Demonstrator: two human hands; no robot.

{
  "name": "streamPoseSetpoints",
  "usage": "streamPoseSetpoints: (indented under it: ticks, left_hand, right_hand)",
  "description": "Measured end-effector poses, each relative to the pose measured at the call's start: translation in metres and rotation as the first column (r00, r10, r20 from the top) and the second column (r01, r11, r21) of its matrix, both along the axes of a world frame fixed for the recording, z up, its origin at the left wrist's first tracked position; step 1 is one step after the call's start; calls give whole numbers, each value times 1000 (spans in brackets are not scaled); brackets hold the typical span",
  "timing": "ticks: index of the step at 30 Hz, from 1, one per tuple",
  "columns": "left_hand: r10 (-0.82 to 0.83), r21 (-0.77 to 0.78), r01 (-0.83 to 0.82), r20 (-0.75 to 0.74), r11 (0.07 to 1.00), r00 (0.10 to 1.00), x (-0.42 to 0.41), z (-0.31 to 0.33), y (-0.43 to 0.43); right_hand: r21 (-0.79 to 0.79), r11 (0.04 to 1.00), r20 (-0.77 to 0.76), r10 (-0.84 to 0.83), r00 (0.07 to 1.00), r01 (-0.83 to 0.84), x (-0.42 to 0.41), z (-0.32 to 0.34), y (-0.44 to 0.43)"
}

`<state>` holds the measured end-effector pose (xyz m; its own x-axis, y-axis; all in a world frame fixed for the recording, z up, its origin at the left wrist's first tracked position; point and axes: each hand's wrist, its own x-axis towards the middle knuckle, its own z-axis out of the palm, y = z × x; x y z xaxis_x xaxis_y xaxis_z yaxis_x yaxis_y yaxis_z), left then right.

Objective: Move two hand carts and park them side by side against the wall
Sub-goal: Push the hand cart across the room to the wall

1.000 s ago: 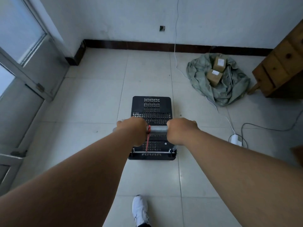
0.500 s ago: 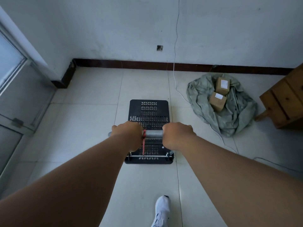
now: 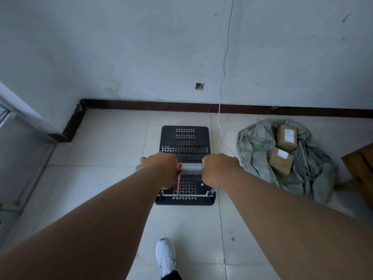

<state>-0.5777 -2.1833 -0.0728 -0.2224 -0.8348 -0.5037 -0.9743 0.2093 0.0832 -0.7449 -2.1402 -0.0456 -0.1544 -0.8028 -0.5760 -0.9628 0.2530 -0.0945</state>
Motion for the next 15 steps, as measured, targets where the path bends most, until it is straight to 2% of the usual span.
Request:
streamPoseSetpoints:
  ticks: [7,15]
  left_hand:
    - [-3,15,3,4,1000,1000,-27,4,-132]
    - [-28,17,28,8,999,1000,-47,6,-226]
  right_hand:
    - [-14,1000,-9,-2,1000,1,-22,2,-131]
    - [9,1000,-6,-4,1000,4,-45,3,-228]
